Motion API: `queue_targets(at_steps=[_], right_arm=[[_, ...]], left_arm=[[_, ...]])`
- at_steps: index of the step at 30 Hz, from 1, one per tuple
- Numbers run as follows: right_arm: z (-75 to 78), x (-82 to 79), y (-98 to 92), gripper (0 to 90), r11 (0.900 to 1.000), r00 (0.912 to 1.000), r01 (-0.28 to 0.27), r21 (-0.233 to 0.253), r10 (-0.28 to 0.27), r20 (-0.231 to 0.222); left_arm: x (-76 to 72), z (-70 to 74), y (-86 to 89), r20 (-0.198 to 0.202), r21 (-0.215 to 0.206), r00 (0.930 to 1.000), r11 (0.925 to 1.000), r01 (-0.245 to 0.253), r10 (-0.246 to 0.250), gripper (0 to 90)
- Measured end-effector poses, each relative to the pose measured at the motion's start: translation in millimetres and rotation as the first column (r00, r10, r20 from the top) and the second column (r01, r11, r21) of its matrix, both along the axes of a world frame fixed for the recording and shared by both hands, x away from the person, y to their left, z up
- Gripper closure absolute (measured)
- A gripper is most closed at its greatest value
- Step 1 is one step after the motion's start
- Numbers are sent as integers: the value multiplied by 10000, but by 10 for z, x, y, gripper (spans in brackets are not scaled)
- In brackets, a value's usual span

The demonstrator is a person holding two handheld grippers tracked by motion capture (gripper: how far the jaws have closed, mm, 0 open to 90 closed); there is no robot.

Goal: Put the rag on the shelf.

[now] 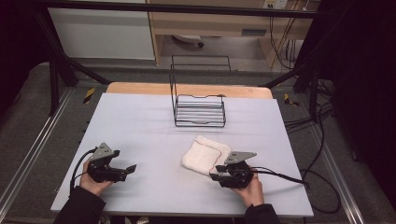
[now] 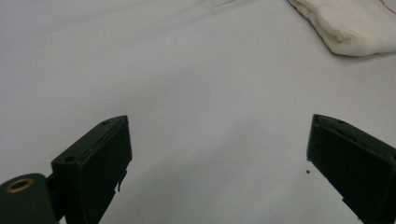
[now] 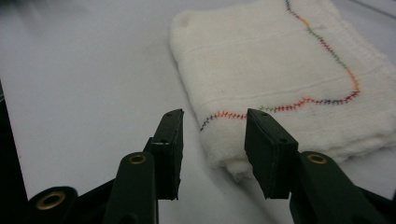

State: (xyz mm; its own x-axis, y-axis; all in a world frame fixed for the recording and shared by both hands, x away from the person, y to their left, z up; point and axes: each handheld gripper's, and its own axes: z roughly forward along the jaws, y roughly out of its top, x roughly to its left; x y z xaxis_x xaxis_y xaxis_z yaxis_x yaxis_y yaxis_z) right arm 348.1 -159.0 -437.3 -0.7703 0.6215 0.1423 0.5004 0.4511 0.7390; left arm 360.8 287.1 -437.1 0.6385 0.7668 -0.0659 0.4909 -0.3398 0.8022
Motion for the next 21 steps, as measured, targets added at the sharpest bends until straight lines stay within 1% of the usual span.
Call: queue_targets(at_steps=[2, 3, 4, 5, 6, 8, 9, 11, 13, 16, 17, 19, 21], right_arm=[[-34, 6, 15, 623, 9997, 10000, 38, -236, -36, 86], [-51, 20, 21, 650, 9990, 9999, 60, -438, -53, 158], [-51, 20, 21, 650, 9990, 9999, 60, -438, -53, 158], [-70, 40, 27, 694, 9982, 9995, 68, -598, -50, 314], [-79, 46, 32, 718, 9979, 9991, 79, -648, -52, 409], [-92, 61, 41, 768, 9974, 9990, 66, -724, -33, 449], [-92, 72, 44, 801, 9973, 9992, 76, -729, -47, 400], [-83, 90, 45, 837, 9975, 9996, 203, -675, -188, 226], [-64, 96, 52, 847, 9972, 9994, 341, -663, -342, -6], [-27, 67, 101, 852, 9978, 9995, 264, -609, -274, -156], [-17, 48, 126, 852, 9991, 9996, 145, -406, -155, -236], [-6, 19, 167, 851, 9999, 9991, 79, -101, -83, -422], [6, -22, 231, 850, 9999, 9983, -57, 123, 64, -581]], left_arm=[[-1, 1, -2, 4, 1, 10000, 10000, 9, -9, 64], [-4, 3, -2, 14, -3, 10000, 10000, 23, -23, 64], [-4, 3, -2, 14, -3, 10000, 10000, 23, -23, 64], [-4, 3, 0, 12, -12, 10000, 10000, 30, -30, 64], [-3, 2, 0, 8, -22, 10000, 10000, 28, -28, 64], [1, -1, -2, -14, -19, 10000, 10000, 33, -33, 64], [0, 0, -7, -30, -2, 10000, 10000, 59, -59, 64], [-2, 2, -10, -24, 4, 10000, 10000, 66, -66, 64], [-2, 4, -10, -33, -9, 10000, 10000, 61, -61, 64], [2, 4, -9, -106, -13, 9999, 10000, 24, -24, 64], [4, 4, -10, -130, -9, 9999, 10000, 10, -10, 64], [2, 10, -16, -173, 6, 9998, 10000, -17, 17, 64], [-1, 14, -22, -168, 0, 9999, 10000, -19, 19, 64]])
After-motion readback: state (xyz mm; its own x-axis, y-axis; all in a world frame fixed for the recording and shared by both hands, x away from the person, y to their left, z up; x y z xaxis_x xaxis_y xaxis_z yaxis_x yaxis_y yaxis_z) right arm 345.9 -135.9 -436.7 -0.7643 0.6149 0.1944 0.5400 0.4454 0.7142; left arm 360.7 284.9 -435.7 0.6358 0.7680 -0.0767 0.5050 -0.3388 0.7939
